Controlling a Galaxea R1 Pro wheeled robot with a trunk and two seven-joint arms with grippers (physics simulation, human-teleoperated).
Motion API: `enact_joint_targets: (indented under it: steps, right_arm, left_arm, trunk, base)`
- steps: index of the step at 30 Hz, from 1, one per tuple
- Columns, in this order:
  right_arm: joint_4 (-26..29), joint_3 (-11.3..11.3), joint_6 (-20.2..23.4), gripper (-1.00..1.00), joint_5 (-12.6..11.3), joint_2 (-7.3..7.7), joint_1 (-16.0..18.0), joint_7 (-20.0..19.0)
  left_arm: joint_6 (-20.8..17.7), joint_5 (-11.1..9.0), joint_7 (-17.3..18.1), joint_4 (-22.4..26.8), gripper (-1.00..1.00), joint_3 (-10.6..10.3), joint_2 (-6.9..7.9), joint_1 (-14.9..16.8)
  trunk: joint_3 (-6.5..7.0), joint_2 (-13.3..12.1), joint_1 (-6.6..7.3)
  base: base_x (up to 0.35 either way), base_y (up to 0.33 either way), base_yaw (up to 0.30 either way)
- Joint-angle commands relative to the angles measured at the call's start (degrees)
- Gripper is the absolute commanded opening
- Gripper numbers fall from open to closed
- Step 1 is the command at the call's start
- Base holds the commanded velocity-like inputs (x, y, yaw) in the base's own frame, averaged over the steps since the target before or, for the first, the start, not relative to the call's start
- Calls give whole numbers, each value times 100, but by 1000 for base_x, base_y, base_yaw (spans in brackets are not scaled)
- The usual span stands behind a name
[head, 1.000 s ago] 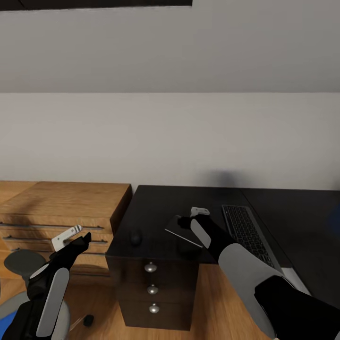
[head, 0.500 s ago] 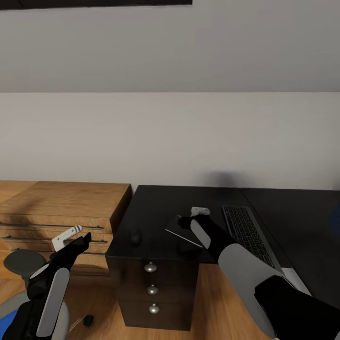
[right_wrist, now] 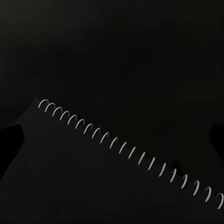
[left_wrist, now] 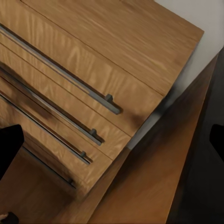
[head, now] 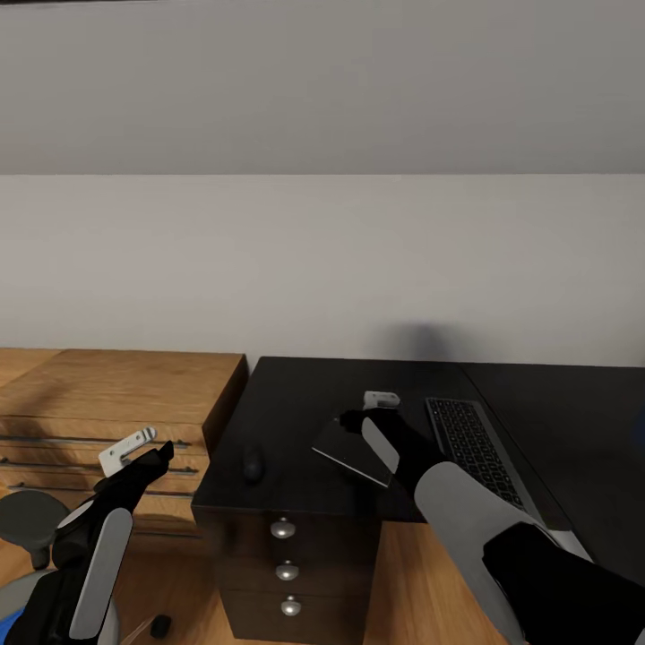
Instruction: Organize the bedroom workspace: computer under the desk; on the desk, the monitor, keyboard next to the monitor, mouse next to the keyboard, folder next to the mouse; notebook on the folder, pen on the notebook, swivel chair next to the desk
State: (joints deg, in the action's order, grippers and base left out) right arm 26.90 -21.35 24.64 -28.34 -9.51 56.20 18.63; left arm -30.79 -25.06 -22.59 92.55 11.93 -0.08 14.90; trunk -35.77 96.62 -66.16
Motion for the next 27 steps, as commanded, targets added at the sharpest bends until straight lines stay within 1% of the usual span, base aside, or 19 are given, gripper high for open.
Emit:
enact_joint_targets:
  steps: [1,10,11,13,17,25,27]
  right_arm:
    - [9,-45,16,100,-60,6,5,49]
    - [12,-39,-33,100,-72,138,5,27]
    - [9,-38,-80,100,-74,152,5,27]
    - [1,-37,-228,100,-75,173,5,27]
    - [-10,-36,-354,100,-75,183,5,26]
    - [-17,-36,-397,100,-77,186,5,26]
    - [-17,-36,-398,100,-81,187,5,24]
  left_arm:
    - [-18,-61,-43,10,100,1,-1,4]
    - [-1,-61,-34,18,100,-8,-1,4]
    - [0,-61,-31,19,100,-11,-1,4]
    - [2,-61,-28,20,100,-14,-1,4]
    - [2,-61,-26,20,100,-15,-1,4]
    - [7,-61,-26,20,100,-8,-1,4]
    - [9,-61,-26,18,100,-12,-5,4]
  trunk:
    - [-6,3,0]
    - [-6,3,0]
    - [-6,3,0]
    - [-42,83,-44]
    - [-114,244,-132]
    - [-114,244,-132]
    - [-150,324,-175]
  base:
    - [10,0,0]
    - [2,0,0]
    - [0,0,0]
    - [0,0,0]
    - [0,0,0]
    - [0,0,0]
    - [0,0,0]
